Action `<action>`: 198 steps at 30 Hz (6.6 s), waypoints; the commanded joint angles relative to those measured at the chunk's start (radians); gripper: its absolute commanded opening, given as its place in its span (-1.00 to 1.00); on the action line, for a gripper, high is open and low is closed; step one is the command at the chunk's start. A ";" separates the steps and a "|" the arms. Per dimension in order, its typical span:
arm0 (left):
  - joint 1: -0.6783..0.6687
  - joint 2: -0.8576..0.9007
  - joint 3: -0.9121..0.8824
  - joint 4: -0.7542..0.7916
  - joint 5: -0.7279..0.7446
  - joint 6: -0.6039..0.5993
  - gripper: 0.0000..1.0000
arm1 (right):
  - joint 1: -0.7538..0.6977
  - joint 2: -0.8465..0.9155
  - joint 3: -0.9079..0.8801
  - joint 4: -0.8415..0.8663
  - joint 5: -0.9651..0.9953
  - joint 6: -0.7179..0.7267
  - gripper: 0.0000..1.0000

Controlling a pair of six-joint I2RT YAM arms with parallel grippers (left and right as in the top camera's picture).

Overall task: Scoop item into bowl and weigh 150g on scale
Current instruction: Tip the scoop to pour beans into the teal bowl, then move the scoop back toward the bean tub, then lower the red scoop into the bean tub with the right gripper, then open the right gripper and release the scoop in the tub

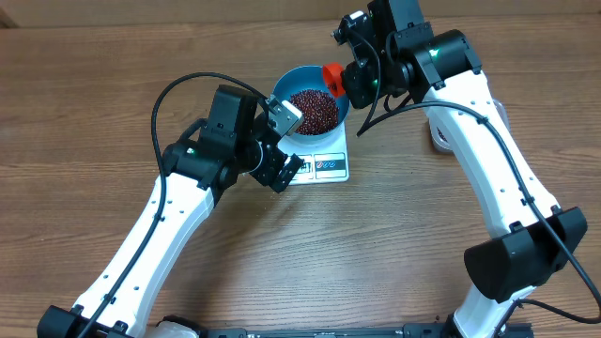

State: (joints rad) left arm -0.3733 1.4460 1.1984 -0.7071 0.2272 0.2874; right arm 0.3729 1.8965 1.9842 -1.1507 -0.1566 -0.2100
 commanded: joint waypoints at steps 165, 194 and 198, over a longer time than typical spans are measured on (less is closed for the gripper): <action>0.000 0.000 0.021 0.003 -0.006 0.004 0.99 | -0.861 -0.036 -0.413 -0.010 -0.471 0.318 -0.92; 0.000 0.000 0.021 0.003 -0.006 0.004 0.99 | -0.856 -0.036 -0.413 -0.118 -0.129 0.314 0.42; 0.000 0.000 0.021 0.003 -0.006 0.004 0.99 | -0.856 -0.036 -0.412 -0.133 -0.079 0.314 0.71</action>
State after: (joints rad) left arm -0.3729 1.4460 1.1984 -0.7071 0.2268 0.2878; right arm -0.4835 1.8893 1.5772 -1.2793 -0.2970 0.1089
